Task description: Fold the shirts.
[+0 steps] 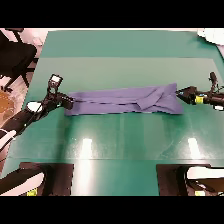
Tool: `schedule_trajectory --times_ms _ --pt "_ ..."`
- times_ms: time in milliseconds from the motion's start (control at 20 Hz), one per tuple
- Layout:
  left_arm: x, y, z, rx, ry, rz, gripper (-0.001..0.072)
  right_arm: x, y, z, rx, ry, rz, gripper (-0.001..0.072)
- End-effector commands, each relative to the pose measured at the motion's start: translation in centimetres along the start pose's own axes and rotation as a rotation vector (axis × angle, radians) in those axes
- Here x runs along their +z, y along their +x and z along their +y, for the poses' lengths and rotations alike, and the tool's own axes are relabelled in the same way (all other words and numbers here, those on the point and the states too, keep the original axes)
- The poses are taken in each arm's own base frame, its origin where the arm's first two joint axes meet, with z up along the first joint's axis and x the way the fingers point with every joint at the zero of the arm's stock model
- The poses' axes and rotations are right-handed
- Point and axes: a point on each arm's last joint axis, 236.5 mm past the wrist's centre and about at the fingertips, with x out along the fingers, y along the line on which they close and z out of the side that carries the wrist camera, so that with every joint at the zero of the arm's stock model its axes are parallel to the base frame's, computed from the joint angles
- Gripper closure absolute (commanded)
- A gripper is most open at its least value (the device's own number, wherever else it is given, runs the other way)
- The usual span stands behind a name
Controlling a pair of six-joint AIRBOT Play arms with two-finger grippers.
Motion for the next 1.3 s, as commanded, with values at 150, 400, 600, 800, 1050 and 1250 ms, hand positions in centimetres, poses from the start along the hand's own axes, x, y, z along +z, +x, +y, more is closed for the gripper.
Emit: schedule_trajectory --times_ms 150,400,600,800,1050,1250 --pt "4.9 -0.7 0.2 -0.014 0.021 -0.085 0.0274 2.9 -3.2 1.7 0.023 -0.054 -0.035 0.0307" --pt "13.9 -4.4 -2.9 -0.180 0.164 -0.196 0.0108 2.1 -7.6 -0.9 -0.154 -0.076 -0.048 0.0307" --pt "14.9 -7.0 -7.0 -0.395 0.001 -0.116 0.0163 1.4 -9.1 -0.8 -0.171 -0.037 -0.078 0.0148" --pt "13.1 -6.4 -12.0 -0.536 -0.149 0.005 0.0618 0.7 -9.0 -1.7 -0.213 -0.034 -0.044 0.0083" --pt "9.7 -1.9 -20.8 -0.650 -0.216 0.167 0.0685 -0.3 -7.3 -2.5 -0.178 -0.025 0.111 0.0082" --pt "8.0 1.6 -25.0 -0.675 -0.391 0.326 0.0685 1.4 -5.3 -2.1 -0.142 -0.036 0.183 0.0083"
